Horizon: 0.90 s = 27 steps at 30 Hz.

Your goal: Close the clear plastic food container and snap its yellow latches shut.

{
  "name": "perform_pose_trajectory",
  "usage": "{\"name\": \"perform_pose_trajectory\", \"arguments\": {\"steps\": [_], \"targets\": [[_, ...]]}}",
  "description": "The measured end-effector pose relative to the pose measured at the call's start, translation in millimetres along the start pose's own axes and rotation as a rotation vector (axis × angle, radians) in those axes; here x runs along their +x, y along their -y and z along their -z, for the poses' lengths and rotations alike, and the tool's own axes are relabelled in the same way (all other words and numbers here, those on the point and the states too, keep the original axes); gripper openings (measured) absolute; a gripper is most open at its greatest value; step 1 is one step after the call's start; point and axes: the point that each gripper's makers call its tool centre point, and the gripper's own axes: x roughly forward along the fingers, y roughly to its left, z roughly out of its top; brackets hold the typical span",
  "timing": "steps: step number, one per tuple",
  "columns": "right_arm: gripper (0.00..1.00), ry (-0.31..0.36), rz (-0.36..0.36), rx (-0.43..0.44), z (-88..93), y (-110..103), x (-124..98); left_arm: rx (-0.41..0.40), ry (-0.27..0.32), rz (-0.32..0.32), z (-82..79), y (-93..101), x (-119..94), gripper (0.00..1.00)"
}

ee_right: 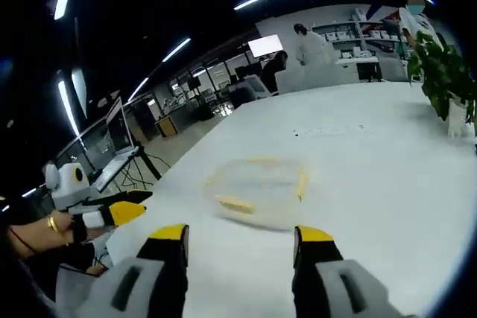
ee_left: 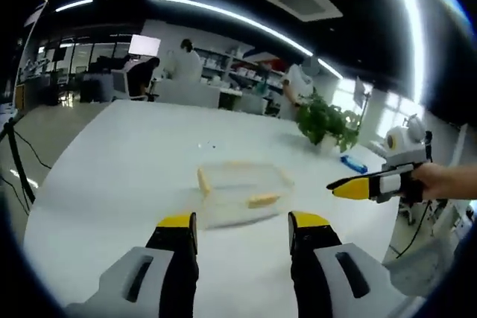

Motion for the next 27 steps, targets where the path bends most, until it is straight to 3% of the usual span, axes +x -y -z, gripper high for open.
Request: {"name": "perform_pose_trajectory", "arguments": {"steps": [2,8,12,16,20,27], "targets": [[0.57,0.007,-0.006,-0.011,5.3,-5,-11,0.016,0.023,0.053,-0.9,8.0,-10,0.49],[0.61,0.021,-0.005,-0.022,22.6,-13,-45,0.059,0.028,0.041,4.8,11.9,-35,0.56],[0.63,0.048,-0.016,-0.021,27.9,-19,-63,0.06,0.014,-0.007,11.5,5.3,-51,0.47],[0.69,0.066,-0.022,-0.008,35.3,-25,-78,0.044,0.039,-0.005,13.2,14.6,-65,0.56],[0.71,0.067,-0.018,-0.011,48.3,-29,-91,0.088,-0.008,0.001,28.9,23.4,-76,0.53],[0.72,0.093,0.007,0.01,64.3,-31,-102,0.056,-0.02,0.006,39.1,24.3,-84,0.74]]}}
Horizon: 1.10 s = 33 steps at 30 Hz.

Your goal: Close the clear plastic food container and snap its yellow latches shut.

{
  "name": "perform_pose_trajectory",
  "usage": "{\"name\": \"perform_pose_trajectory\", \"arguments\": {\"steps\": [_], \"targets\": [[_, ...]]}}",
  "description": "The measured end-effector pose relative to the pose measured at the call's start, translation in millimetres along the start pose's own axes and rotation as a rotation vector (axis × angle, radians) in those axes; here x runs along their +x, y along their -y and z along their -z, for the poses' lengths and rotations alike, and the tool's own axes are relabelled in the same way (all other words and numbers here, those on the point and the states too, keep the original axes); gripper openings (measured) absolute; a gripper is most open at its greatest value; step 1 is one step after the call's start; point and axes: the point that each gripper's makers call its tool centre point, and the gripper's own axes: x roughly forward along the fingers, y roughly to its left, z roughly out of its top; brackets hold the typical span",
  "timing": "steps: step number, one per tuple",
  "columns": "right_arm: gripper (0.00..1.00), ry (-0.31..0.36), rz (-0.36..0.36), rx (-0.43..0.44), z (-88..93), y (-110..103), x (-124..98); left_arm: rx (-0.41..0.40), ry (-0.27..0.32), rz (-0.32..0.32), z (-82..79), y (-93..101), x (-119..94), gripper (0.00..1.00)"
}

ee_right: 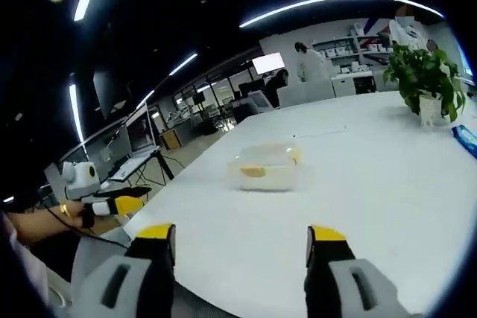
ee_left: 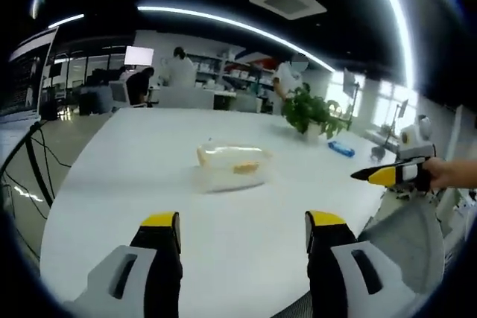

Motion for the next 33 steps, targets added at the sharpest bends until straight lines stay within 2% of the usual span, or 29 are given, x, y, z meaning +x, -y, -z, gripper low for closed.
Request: {"name": "perform_pose_trajectory", "arguments": {"steps": [2,6,8,10,13,18,21,33], "targets": [[0.73,-0.003,0.011,0.015,2.7,1,-2,-0.02,-0.001,0.006,3.9,0.5,-3,0.75],[0.75,0.042,0.01,-0.007,-9.7,-2,-2,-0.03,-0.002,-0.002,11.2,1.5,-7,0.76],[0.76,0.057,0.006,0.044,-8.8,-2,-1,-0.02,-0.016,-0.002,13.5,1.3,-7,0.77],[0.76,0.025,0.018,0.039,-3.6,0,0,-0.014,-0.006,-0.001,9.9,2.2,-6,0.77],[0.76,0.032,0.026,0.005,-5.6,0,0,-0.06,0.023,0.002,6.3,3.0,-3,0.77],[0.75,0.027,0.033,0.016,-2.1,3,-2,-0.036,0.0,-0.008,12.7,4.4,-2,0.78],[0.73,0.025,0.027,0.038,-1.3,3,-2,-0.041,0.003,-0.002,11.5,6.4,-4,0.77],[0.73,0.012,0.018,0.035,2.0,1,-2,-0.052,0.004,-0.004,12.8,5.0,-5,0.77]]}}
